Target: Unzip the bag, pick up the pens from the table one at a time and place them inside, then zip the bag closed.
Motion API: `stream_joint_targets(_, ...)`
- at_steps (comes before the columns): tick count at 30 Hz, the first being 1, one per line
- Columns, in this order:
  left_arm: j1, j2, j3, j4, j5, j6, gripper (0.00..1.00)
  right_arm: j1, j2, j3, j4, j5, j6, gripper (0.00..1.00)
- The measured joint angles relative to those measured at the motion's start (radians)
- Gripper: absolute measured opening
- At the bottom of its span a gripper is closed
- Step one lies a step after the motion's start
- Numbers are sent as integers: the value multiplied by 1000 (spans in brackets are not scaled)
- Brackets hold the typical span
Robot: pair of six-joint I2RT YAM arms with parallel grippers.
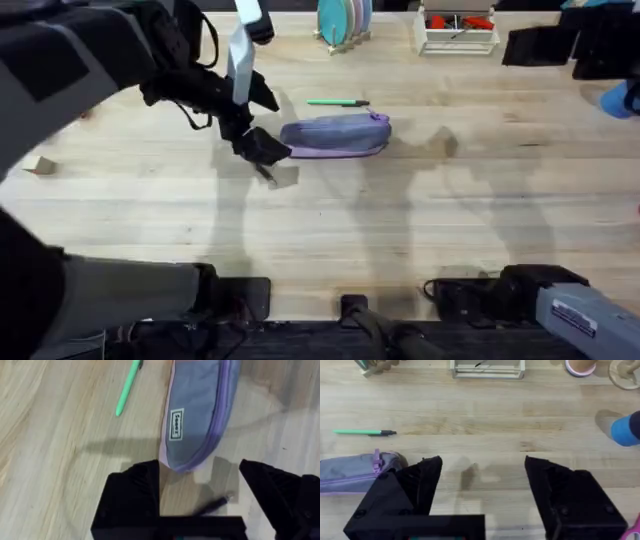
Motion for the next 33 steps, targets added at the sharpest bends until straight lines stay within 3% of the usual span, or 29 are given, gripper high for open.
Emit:
stream_joint_targets(18,0,109,0,26,77,0,965,0,0,0,1,0,0,995)
stream_joint_targets(20,0,109,0,27,81,-1,775,0,0,0,1,0,0,996)
stream_joint_targets(25,0,109,0,53,100,4,93,0,0,0,1,0,0,996)
stream_joint_targets(27,-1,109,0,54,100,7,48,0,0,0,1,0,0,996)
stream_joint_targets(33,-1,109,0,54,102,7,44,0,0,0,1,-49,0,995)
